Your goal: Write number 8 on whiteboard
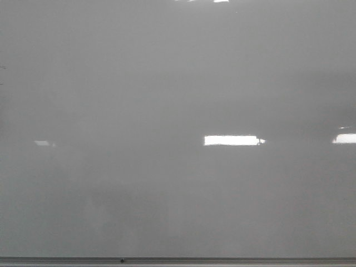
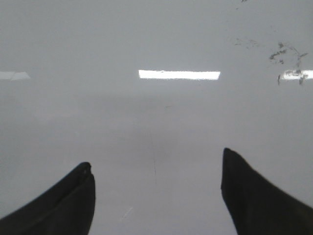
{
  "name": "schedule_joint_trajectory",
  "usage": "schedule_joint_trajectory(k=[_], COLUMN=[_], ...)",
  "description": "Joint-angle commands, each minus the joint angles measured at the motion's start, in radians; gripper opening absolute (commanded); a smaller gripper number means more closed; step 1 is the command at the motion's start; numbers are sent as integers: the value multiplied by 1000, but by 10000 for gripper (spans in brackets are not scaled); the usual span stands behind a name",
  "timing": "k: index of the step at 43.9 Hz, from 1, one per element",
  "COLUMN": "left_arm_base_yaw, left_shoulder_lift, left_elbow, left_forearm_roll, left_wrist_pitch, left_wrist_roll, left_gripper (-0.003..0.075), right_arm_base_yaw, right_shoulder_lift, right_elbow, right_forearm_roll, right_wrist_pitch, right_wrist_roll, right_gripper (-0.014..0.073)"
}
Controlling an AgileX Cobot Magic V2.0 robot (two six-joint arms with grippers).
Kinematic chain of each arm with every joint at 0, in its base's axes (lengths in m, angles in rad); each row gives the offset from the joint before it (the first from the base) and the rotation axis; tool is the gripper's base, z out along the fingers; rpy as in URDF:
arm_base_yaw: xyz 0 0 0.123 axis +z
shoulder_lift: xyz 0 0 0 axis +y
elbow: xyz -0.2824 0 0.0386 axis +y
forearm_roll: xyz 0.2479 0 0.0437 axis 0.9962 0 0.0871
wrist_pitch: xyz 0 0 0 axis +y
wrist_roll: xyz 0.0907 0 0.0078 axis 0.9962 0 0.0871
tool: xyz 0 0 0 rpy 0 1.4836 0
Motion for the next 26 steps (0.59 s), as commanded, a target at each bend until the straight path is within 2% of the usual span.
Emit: schedule_joint_trajectory(k=[1, 14, 26], left_arm_base_yaw=[1, 1, 1], left_shoulder_lift=[109, 368, 492], left_elbow=[-86, -196, -275], left_forearm_roll=[-16, -16, -16], left_wrist_pitch=[-90, -184, -196], left_wrist_roll=[-1, -1, -1], left_gripper=[597, 589, 437], right_arm_base_yaw=[-4, -4, -4], right_shoulder_lift=[15, 15, 15], right_elbow=[-36, -36, -36], right_forearm_roll=[-7, -7, -7], right_wrist_pitch=[-83, -83, -86], right_wrist_roll=[-5, -5, -5], right_gripper=[561, 561, 561])
